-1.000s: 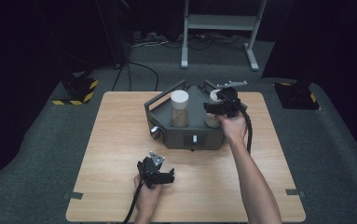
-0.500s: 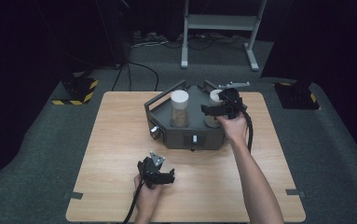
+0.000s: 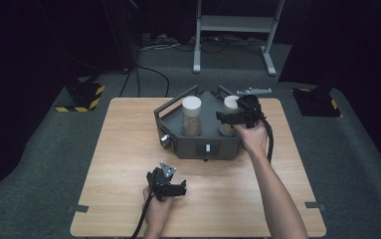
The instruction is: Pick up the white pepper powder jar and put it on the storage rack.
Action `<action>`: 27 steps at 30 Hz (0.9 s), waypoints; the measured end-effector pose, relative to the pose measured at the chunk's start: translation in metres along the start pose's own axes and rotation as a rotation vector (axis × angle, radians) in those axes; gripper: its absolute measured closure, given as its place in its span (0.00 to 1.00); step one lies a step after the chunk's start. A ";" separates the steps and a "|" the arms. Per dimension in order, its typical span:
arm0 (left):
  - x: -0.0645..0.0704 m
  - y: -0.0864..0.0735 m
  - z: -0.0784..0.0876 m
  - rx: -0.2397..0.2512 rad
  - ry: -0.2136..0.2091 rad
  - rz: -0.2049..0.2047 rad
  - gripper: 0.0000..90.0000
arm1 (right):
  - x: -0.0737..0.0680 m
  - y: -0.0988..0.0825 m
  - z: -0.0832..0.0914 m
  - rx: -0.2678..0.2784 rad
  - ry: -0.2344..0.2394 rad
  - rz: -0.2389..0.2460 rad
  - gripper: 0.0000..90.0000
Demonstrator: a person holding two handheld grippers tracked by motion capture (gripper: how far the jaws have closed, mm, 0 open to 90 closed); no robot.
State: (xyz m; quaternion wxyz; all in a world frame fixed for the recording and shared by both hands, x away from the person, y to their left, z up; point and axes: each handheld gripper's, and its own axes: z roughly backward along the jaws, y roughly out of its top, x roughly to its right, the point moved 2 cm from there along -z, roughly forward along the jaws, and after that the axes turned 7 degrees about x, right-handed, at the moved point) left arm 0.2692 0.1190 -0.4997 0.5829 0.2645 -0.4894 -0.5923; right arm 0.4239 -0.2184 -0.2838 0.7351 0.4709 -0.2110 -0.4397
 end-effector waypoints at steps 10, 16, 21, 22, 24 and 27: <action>0.000 -0.001 0.000 0.004 0.001 0.006 0.05 | 0.011 -0.011 0.011 0.018 0.021 -0.024 0.01; 0.000 0.000 0.000 0.000 0.000 0.001 0.05 | 0.020 -0.020 0.022 0.037 0.044 -0.031 0.01; 0.000 0.000 0.000 0.001 0.001 0.001 0.05 | 0.027 -0.032 0.029 0.097 0.065 -0.047 0.01; 0.000 0.000 0.000 0.002 0.001 0.003 0.05 | 0.029 -0.033 0.031 0.099 0.071 -0.053 0.01; 0.000 0.000 0.000 0.002 0.001 0.005 0.05 | 0.031 -0.036 0.034 0.106 0.081 -0.060 0.01; 0.000 0.000 0.000 0.003 0.001 0.006 0.05 | 0.032 -0.039 0.038 0.110 0.080 -0.050 0.01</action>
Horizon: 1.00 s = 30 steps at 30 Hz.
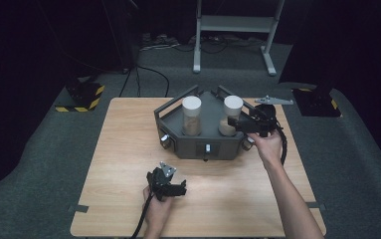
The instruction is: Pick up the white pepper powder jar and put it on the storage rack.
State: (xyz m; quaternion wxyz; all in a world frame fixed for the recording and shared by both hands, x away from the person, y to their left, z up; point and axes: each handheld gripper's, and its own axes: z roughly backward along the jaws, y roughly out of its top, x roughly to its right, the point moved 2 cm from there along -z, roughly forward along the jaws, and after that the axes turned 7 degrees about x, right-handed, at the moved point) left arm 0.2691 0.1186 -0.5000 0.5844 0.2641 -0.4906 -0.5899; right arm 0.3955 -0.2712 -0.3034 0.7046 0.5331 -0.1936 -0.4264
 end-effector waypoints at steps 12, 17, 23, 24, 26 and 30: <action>0.000 0.000 0.000 0.000 0.000 -0.002 0.05 | 0.001 -0.005 0.012 -0.028 -0.008 0.024 0.01; 0.000 0.000 0.000 0.000 0.002 -0.002 0.05 | 0.001 -0.007 0.015 -0.041 -0.010 0.038 0.01; 0.000 0.000 0.000 0.000 0.002 -0.001 0.05 | 0.004 -0.016 0.022 -0.040 -0.011 0.038 0.02; 0.000 0.000 0.000 0.000 0.002 -0.002 0.05 | 0.005 -0.017 0.022 -0.038 -0.010 0.035 0.02; 0.000 0.000 0.000 0.000 0.002 -0.001 0.05 | 0.006 -0.019 0.024 -0.040 -0.014 0.033 0.02; 0.000 0.000 0.000 0.000 0.002 -0.002 0.05 | 0.008 -0.023 0.027 -0.042 -0.022 0.035 0.02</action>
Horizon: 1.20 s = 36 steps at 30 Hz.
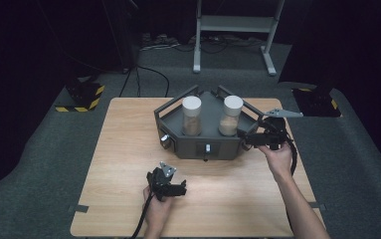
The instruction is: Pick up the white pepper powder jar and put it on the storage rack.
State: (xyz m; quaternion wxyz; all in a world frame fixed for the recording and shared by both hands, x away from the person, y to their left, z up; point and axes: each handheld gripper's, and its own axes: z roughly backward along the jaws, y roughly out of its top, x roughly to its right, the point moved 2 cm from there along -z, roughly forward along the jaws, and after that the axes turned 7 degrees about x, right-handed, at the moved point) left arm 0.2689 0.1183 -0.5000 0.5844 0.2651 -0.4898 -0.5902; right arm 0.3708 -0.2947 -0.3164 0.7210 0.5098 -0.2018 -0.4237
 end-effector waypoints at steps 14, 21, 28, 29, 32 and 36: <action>0.000 0.000 0.000 0.000 0.000 0.001 0.05 | 0.002 -0.016 0.004 -0.011 -0.019 0.007 0.03; 0.000 0.000 0.000 0.000 0.000 0.000 0.05 | 0.004 -0.023 0.005 -0.010 -0.015 -0.011 0.03; 0.000 0.000 0.000 0.000 0.000 0.000 0.05 | 0.001 -0.030 0.005 -0.015 -0.017 -0.001 0.04; 0.000 0.000 0.000 0.001 0.000 0.001 0.05 | 0.001 -0.031 0.005 -0.016 -0.016 -0.002 0.04; 0.000 0.000 0.000 0.000 0.000 0.001 0.05 | 0.002 -0.034 0.004 -0.014 -0.014 -0.010 0.04; 0.000 0.000 0.000 0.001 0.000 0.001 0.05 | 0.002 -0.040 0.004 -0.015 -0.015 -0.018 0.04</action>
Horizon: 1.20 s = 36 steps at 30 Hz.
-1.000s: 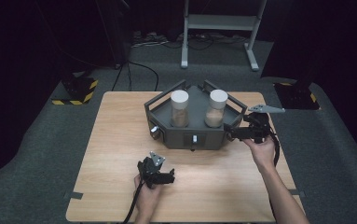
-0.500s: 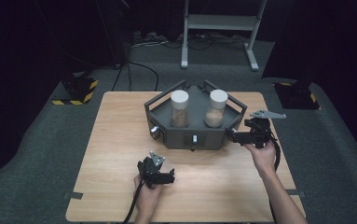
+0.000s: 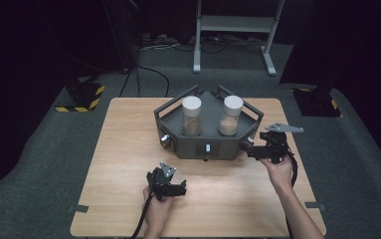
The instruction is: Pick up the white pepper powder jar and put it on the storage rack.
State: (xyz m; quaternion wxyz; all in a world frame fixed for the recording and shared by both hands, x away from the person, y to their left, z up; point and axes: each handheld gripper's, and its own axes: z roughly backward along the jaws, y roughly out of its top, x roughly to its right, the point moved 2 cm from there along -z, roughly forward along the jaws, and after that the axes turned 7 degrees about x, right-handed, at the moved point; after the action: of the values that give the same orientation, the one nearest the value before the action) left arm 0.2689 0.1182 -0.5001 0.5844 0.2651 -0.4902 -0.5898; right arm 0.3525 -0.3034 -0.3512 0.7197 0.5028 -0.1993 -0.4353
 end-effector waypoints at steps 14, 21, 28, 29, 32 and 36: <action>0.000 0.000 0.000 0.000 0.000 -0.001 0.05 | 0.002 -0.017 -0.002 -0.020 -0.010 -0.009 0.04; 0.000 0.000 0.000 0.000 0.000 0.000 0.05 | -0.001 -0.026 -0.004 -0.038 -0.021 0.006 0.04; 0.000 0.000 0.000 -0.001 0.000 -0.001 0.05 | -0.001 -0.037 -0.008 -0.058 -0.028 -0.004 0.04; 0.000 0.000 0.000 -0.001 0.000 -0.001 0.05 | -0.002 -0.039 -0.008 -0.060 -0.031 -0.003 0.04; 0.000 0.000 0.000 0.000 0.000 0.000 0.05 | -0.004 -0.043 -0.009 -0.064 -0.034 0.000 0.04; 0.000 0.000 0.000 0.000 0.000 0.000 0.05 | -0.006 -0.050 -0.009 -0.071 -0.050 0.005 0.05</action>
State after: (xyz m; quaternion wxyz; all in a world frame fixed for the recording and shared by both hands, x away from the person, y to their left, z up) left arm 0.2690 0.1182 -0.5001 0.5844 0.2651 -0.4900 -0.5899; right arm 0.3347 -0.2989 -0.3989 0.7330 0.4652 -0.2029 -0.4529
